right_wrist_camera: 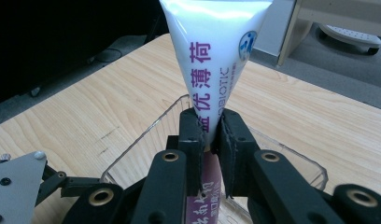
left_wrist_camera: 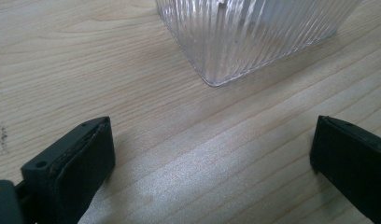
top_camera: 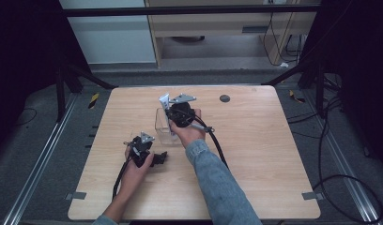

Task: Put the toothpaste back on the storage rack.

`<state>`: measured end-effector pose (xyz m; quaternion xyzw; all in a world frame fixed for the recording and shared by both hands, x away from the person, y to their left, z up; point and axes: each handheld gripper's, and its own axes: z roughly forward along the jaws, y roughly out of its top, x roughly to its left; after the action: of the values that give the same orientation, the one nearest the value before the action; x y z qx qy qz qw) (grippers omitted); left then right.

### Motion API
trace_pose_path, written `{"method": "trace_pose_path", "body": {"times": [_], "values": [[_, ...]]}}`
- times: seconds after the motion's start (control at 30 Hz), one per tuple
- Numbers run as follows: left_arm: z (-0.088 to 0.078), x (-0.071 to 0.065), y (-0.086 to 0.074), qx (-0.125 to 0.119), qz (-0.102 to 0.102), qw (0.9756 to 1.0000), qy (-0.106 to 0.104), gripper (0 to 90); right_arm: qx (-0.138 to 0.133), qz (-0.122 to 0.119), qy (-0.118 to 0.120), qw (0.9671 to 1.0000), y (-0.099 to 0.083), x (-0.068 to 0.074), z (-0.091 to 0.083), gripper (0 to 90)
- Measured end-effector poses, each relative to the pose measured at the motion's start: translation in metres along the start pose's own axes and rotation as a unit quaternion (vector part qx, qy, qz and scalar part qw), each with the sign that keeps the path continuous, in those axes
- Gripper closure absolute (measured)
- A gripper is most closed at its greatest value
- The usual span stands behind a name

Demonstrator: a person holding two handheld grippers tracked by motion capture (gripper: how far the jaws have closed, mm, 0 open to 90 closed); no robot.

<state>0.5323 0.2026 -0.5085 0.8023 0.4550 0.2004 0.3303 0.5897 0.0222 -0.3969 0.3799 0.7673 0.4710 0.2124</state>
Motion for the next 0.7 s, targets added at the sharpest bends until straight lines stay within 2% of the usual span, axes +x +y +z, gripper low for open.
{"method": "trace_pose_path", "body": {"times": [0.7], "values": [[0.0000,0.0001,0.0002,0.001,0.001,1.0000,0.000,0.0,0.008,0.000,0.006,0.9999,-0.0050,0.0040,0.0028,80.1]]}}
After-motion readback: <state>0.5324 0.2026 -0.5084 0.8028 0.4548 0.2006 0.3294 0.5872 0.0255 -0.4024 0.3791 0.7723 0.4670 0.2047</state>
